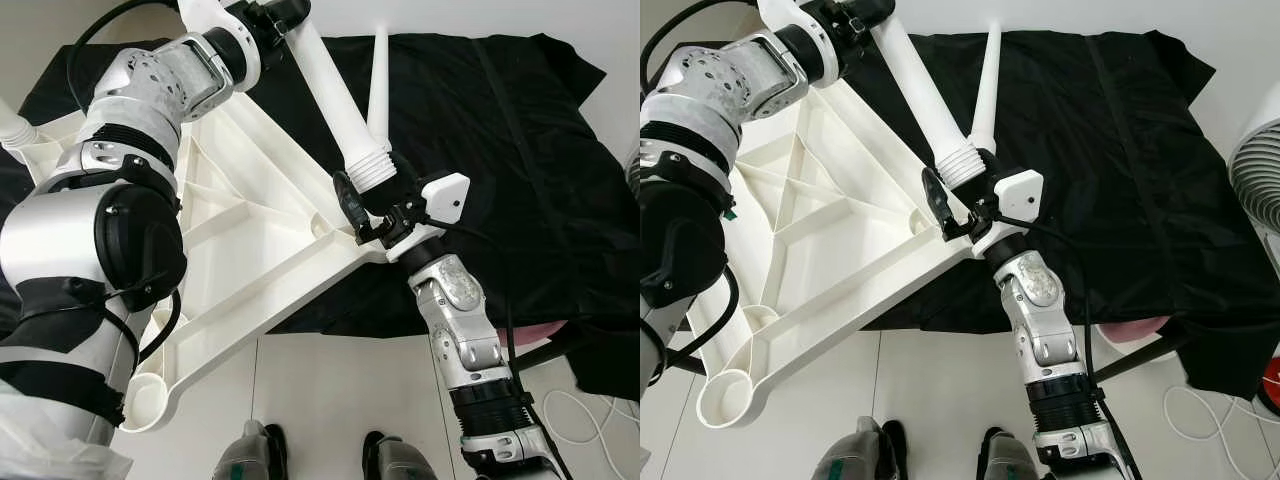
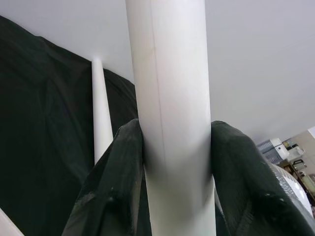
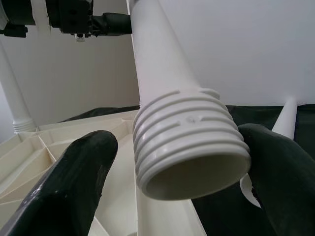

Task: Building children table

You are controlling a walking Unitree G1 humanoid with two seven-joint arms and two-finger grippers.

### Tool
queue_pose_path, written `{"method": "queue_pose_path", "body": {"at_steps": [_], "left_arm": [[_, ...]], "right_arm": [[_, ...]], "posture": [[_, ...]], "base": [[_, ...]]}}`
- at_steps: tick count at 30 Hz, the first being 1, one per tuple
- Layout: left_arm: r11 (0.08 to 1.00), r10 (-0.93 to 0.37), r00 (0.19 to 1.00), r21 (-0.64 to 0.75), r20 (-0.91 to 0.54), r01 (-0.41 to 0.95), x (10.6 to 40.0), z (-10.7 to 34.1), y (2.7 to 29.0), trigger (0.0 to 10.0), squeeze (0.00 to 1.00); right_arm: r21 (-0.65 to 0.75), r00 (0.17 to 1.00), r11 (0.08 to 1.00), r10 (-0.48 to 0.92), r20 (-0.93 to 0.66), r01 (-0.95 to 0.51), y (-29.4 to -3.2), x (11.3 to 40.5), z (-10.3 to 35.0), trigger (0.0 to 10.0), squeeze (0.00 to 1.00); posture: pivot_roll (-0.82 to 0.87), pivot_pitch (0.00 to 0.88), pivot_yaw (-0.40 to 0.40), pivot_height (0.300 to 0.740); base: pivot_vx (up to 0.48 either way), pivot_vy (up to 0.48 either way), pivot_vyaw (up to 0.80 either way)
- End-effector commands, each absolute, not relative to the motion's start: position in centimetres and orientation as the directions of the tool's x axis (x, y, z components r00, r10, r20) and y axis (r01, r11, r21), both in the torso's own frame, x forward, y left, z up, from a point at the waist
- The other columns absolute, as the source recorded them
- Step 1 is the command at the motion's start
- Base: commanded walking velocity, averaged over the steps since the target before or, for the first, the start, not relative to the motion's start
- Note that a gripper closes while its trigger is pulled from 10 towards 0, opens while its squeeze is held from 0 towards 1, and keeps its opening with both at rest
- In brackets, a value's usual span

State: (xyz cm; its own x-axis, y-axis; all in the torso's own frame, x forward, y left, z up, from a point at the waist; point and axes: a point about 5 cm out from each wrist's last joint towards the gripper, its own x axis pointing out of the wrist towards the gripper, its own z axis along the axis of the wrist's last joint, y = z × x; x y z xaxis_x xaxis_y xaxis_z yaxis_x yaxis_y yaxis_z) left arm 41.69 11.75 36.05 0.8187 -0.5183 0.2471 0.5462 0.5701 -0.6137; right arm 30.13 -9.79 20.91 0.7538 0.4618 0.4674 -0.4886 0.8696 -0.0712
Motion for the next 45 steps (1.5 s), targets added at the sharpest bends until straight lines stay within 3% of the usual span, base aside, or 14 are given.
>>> {"method": "queue_pose_path", "body": {"at_steps": [1, 10, 11, 17, 24, 26, 33, 45], "left_arm": [[0.568, -0.499, 0.810, -0.589, 0.310, 0.575, 41.5, 37.7, 12.4, 10.0, 0.00], [0.664, -0.484, 0.805, -0.455, 0.343, 0.593, 41.5, 38.2, 12.8, 10.0, 0.00], [0.727, -0.496, 0.791, -0.325, 0.360, 0.604, 41.4, 38.0, 13.0, 10.0, 0.00], [0.760, -0.545, 0.770, -0.192, 0.332, 0.621, 41.4, 36.5, 12.6, 10.0, 0.00], [0.766, -0.573, 0.752, -0.112, 0.325, 0.632, 41.3, 35.8, 12.0, 10.0, 0.00], [0.759, -0.588, 0.731, -0.078, 0.346, 0.647, 41.1, 36.1, 11.4, 10.0, 0.00], [0.730, -0.630, 0.672, 0.002, 0.389, 0.684, 40.1, 37.0, 9.1, 10.0, 0.00], [0.662, -0.682, 0.589, 0.025, 0.432, 0.749, 38.1, 37.5, 6.2, 10.0, 0.00]], "right_arm": [[-0.061, 0.748, 0.865, 0.464, 0.474, -0.498, -9.5, 29.8, 21.0, 10.0, 0.00], [-0.040, 0.779, 0.863, 0.473, 0.411, -0.503, -9.7, 30.3, 21.7, 10.0, 0.00], [-0.072, 0.806, 0.866, 0.489, 0.334, -0.495, -10.0, 30.9, 22.2, 10.0, 0.00], [-0.138, 0.805, 0.853, 0.522, 0.282, -0.504, -10.9, 31.8, 23.6, 10.0, 0.00], [-0.192, 0.814, 0.850, 0.525, 0.248, -0.490, -11.8, 33.1, 25.4, 10.0, 0.00], [-0.206, 0.818, 0.833, 0.548, 0.172, -0.514, -11.7, 33.6, 25.4, 10.0, 0.00], [-0.217, 0.789, 0.780, 0.611, 0.063, -0.587, -10.5, 34.5, 25.7, 10.0, 0.00], [-0.261, 0.783, 0.759, 0.622, 0.020, -0.596, -8.6, 36.7, 27.0, 10.0, 0.00]], "posture": [[-0.08, 0.154, 0.084, 0.740], [-0.08, 0.155, 0.083, 0.740], [-0.08, 0.155, 0.083, 0.740], [-0.09, 0.149, 0.075, 0.740], [-0.09, 0.146, 0.067, 0.740], [-0.08, 0.146, 0.064, 0.740], [-0.08, 0.143, 0.060, 0.740], [-0.07, 0.138, 0.055, 0.740]], "base": [[0.000, 0.000, 0.00], [0.000, 0.000, 0.00], [0.000, 0.000, 0.00], [0.000, 0.000, 0.00], [0.000, 0.000, 0.00], [0.000, 0.000, 0.00], [0.000, 0.000, 0.00], [0.000, 0.000, 0.00]]}}
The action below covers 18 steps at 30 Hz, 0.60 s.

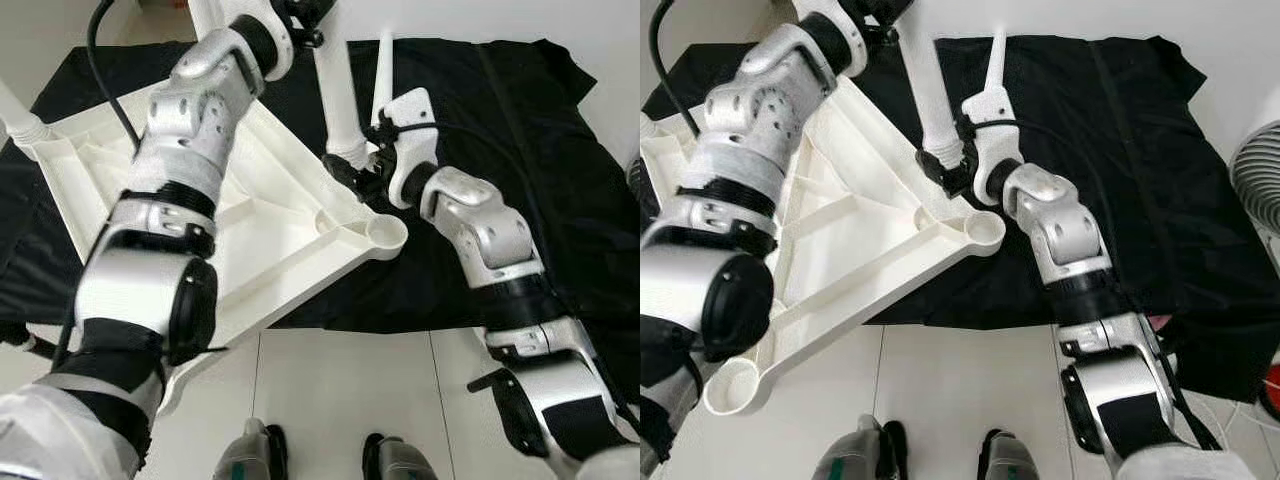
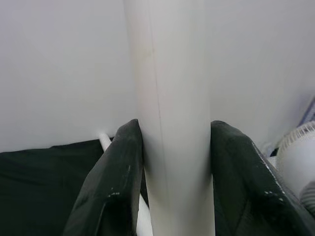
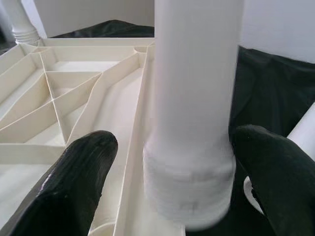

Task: Building children table

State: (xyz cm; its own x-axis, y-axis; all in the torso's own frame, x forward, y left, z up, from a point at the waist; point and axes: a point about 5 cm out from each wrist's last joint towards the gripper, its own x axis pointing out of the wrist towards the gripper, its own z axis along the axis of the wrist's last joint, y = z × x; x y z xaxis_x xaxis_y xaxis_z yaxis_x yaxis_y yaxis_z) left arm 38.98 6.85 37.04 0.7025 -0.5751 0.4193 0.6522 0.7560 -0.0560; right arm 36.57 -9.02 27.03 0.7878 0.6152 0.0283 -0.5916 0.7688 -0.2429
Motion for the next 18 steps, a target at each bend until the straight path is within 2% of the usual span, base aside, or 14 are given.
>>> {"method": "queue_pose_path", "body": {"at_steps": [1, 18], "left_arm": [[0.662, -0.682, 0.589, 0.025, 0.432, 0.749, 38.1, 37.5, 6.2, 10.0, 0.00], [0.628, -0.715, 0.554, 0.046, 0.427, 0.777, 36.4, 36.9, 4.5, 10.0, 0.00]], "right_arm": [[-0.261, 0.783, 0.759, 0.622, 0.020, -0.596, -8.6, 36.7, 27.0, 10.0, 0.00], [-0.303, 0.790, 0.751, 0.613, -0.010, -0.587, -7.6, 38.4, 27.3, 10.0, 0.00]], "posture": [[-0.07, 0.138, 0.055, 0.740], [-0.06, 0.125, 0.043, 0.740]], "base": [[0.000, 0.000, 0.00], [0.000, 0.000, 0.00]]}}
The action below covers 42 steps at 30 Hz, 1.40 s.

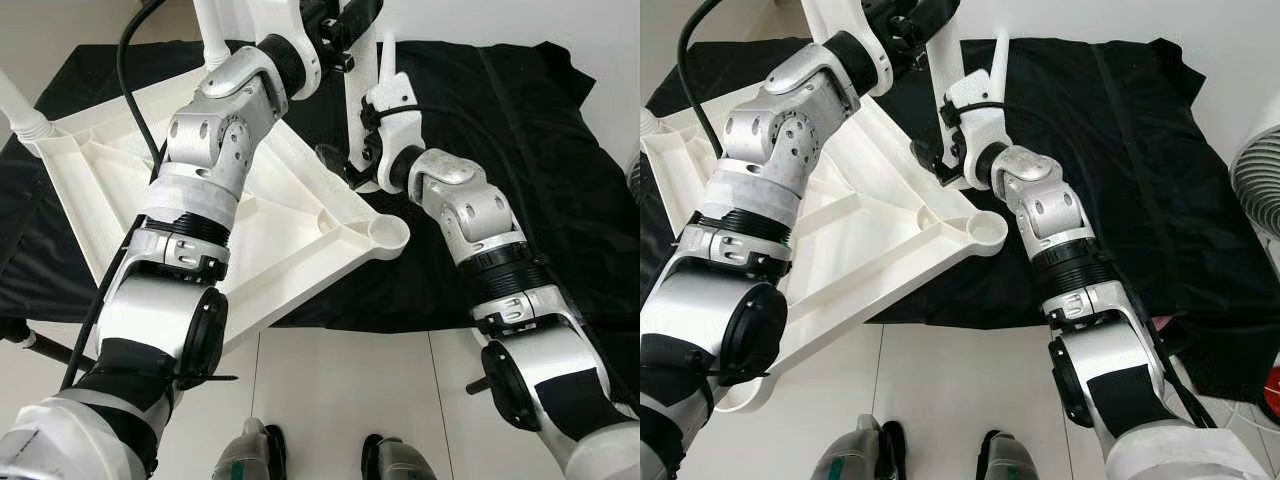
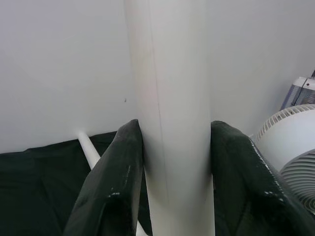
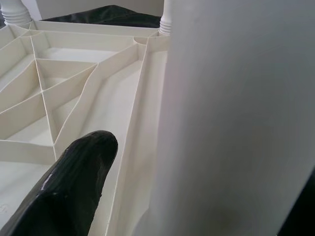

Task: Building children table

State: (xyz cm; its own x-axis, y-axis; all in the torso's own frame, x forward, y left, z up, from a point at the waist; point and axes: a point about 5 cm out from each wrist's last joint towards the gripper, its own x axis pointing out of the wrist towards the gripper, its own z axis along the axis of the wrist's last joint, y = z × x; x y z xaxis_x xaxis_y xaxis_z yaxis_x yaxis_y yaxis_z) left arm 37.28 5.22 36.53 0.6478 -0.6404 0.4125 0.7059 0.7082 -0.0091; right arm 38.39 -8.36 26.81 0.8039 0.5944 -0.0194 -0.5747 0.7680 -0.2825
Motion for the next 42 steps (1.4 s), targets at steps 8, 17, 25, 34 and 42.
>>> {"method": "queue_pose_path", "body": {"at_steps": [8, 17, 25, 34, 42], "left_arm": [[0.620, -0.721, 0.545, 0.048, 0.428, 0.783, 35.88, 36.84, 4.03, 10.0, 0.00], [0.616, -0.726, 0.542, 0.049, 0.423, 0.786, 35.70, 36.83, 3.80, 10.0, 0.00], [0.616, -0.726, 0.541, 0.050, 0.424, 0.786, 35.60, 36.91, 3.75, 10.0, 0.00], [0.620, -0.724, 0.544, 0.054, 0.423, 0.783, 35.56, 37.02, 3.85, 10.0, 0.00], [0.602, -0.730, 0.538, 0.025, 0.421, 0.798, 35.45, 36.69, 3.98, 10.0, 1.00]], "right_arm": [[-0.305, 0.787, 0.750, 0.616, -0.001, -0.587, -7.21, 38.86, 27.45, 10.0, 0.00], [-0.303, 0.785, 0.751, 0.619, 0.016, -0.586, -7.14, 39.09, 28.00, 10.0, 0.00], [-0.299, 0.775, 0.744, 0.631, 0.019, -0.598, -7.01, 39.10, 27.91, 0.0, 0.00], [-0.288, 0.770, 0.740, 0.638, 0.016, -0.607, -7.00, 39.14, 27.54, 0.0, 0.00], [-0.245, 0.794, 0.776, 0.606, 0.036, -0.581, -7.19, 39.24, 27.26, 10.0, 0.00]], "posture": [[-0.06, 0.127, 0.042, 0.740], [-0.06, 0.133, 0.043, 0.740], [-0.05, 0.136, 0.045, 0.740], [-0.05, 0.139, 0.046, 0.740], [-0.05, 0.137, 0.043, 0.740]], "base": [[0.000, 0.000, 0.00], [0.000, 0.000, 0.00], [0.000, 0.000, 0.00], [0.000, 0.000, 0.00], [0.000, 0.000, 0.00]]}}
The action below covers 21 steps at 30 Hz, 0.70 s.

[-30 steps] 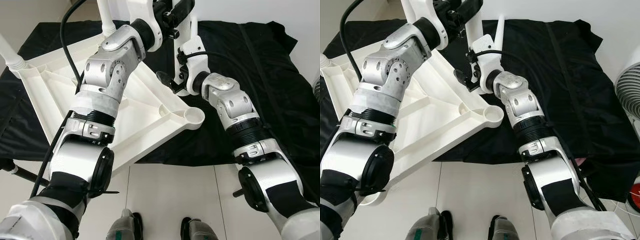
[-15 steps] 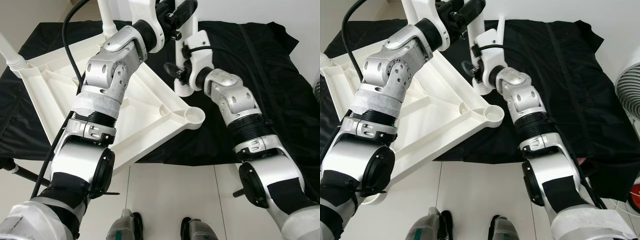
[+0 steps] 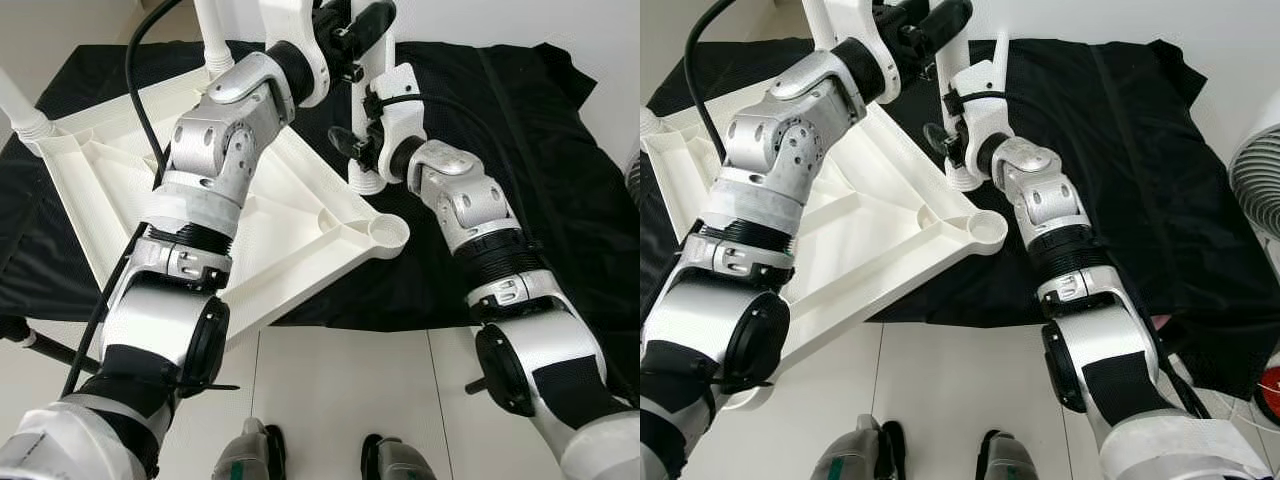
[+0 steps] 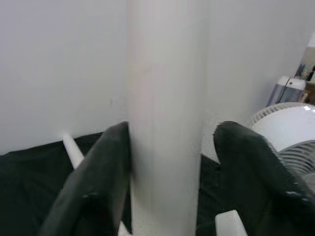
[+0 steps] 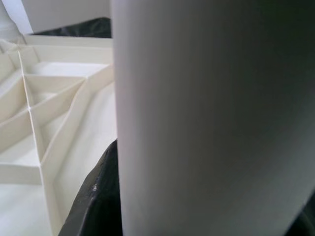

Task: Building children table

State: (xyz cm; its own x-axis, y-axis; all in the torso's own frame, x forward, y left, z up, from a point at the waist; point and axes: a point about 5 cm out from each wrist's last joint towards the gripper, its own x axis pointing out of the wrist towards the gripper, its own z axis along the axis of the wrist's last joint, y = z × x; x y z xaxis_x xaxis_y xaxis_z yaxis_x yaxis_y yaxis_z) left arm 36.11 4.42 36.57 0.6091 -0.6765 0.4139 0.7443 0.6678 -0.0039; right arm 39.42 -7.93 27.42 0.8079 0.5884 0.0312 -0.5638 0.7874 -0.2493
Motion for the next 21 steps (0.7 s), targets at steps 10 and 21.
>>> {"method": "queue_pose_path", "body": {"at_steps": [10, 21], "left_arm": [[0.594, -0.740, 0.531, 0.031, 0.413, 0.804, 35.1, 36.3, 4.3, 10.0, 0.00], [0.691, -0.633, 0.654, -0.079, 0.415, 0.719, 36.0, 35.0, 7.3, 10.0, 0.00]], "right_arm": [[-0.163, 0.829, 0.829, 0.552, 0.092, -0.535, -7.8, 39.3, 27.0, 10.0, 0.00], [-0.022, 0.902, 0.913, 0.407, 0.146, -0.408, -10.6, 39.5, 26.2, 10.0, 0.00]], "posture": [[-0.05, 0.119, 0.035, 0.740], [-0.04, 0.091, 0.030, 0.740]], "base": [[0.000, 0.000, 0.00], [0.000, 0.000, 0.00]]}}
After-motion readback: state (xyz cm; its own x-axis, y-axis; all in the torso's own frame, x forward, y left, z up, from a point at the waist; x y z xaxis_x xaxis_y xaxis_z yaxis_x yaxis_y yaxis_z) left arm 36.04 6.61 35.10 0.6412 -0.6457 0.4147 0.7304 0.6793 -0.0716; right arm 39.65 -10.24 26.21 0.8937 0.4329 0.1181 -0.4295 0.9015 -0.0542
